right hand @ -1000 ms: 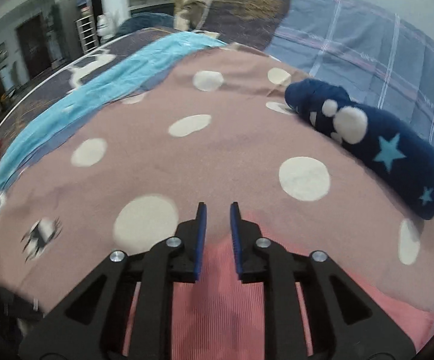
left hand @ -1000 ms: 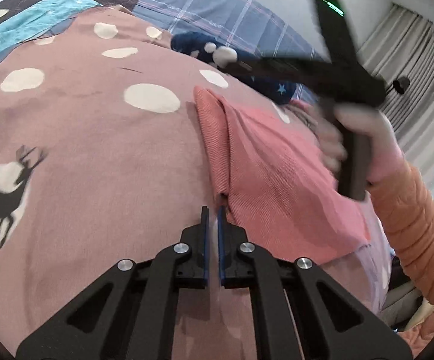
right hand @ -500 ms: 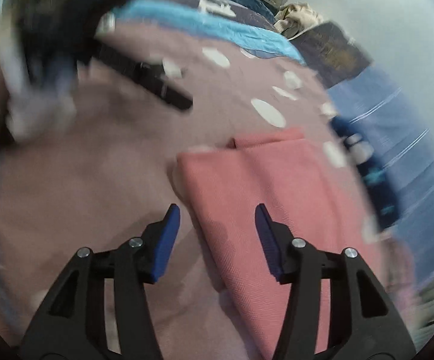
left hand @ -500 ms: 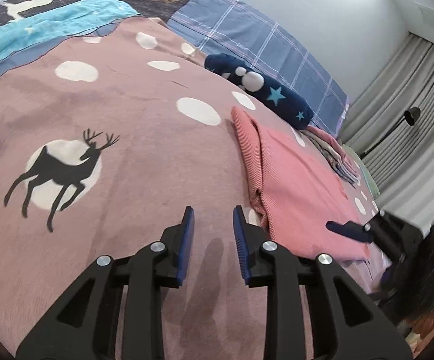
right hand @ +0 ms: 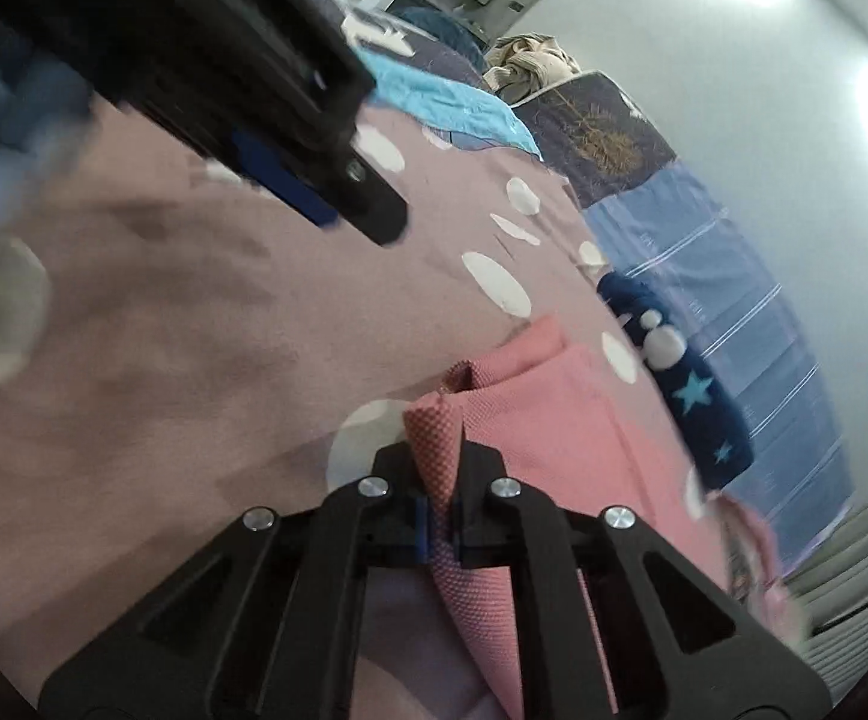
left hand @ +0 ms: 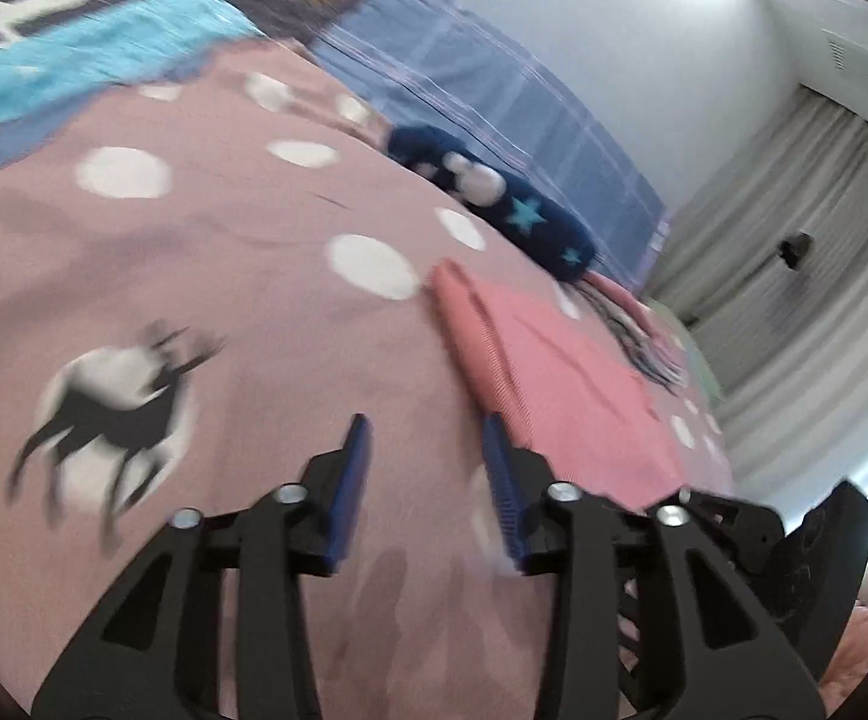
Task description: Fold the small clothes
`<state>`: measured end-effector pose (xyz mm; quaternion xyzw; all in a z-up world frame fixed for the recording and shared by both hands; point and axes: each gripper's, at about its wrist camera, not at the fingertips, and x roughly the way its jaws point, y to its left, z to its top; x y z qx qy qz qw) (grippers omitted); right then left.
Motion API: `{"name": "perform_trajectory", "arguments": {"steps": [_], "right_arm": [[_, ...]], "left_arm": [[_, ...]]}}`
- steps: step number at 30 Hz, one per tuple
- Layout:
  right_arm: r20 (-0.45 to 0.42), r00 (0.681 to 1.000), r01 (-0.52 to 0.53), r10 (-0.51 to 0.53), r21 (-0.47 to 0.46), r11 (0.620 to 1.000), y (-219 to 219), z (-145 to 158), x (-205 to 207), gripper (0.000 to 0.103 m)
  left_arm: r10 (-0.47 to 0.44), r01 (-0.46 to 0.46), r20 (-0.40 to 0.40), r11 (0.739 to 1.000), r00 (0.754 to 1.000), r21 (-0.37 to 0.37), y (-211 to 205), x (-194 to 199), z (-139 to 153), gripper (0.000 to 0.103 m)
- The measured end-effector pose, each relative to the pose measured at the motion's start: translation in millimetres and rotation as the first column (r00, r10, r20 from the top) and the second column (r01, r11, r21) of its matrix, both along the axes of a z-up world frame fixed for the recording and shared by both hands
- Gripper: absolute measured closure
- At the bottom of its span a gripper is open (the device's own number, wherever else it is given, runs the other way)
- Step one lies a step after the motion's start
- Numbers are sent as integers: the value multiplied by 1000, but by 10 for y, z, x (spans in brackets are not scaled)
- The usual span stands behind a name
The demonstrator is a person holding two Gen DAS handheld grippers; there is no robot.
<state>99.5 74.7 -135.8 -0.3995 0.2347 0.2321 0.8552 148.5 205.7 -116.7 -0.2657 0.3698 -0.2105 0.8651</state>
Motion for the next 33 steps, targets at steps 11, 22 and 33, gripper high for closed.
{"name": "perform_trajectory", "arguments": {"steps": [11,22,33], "right_arm": [[-44,998,37,-36,30,999,1,-69,73,98],[-88,995,56,-45,131,990,-76,-4,150,96],[-127,986,147,-105,401,904,-714,504,-7,97]], "left_arm": [[-215,189,-163,969,963,-159,-621,1552,-310,51],[-198,199,-159,980,967,-8,-933,1812,-150,95],[-182,186,-122,982,976,22,-1319,1809,319,95]]}}
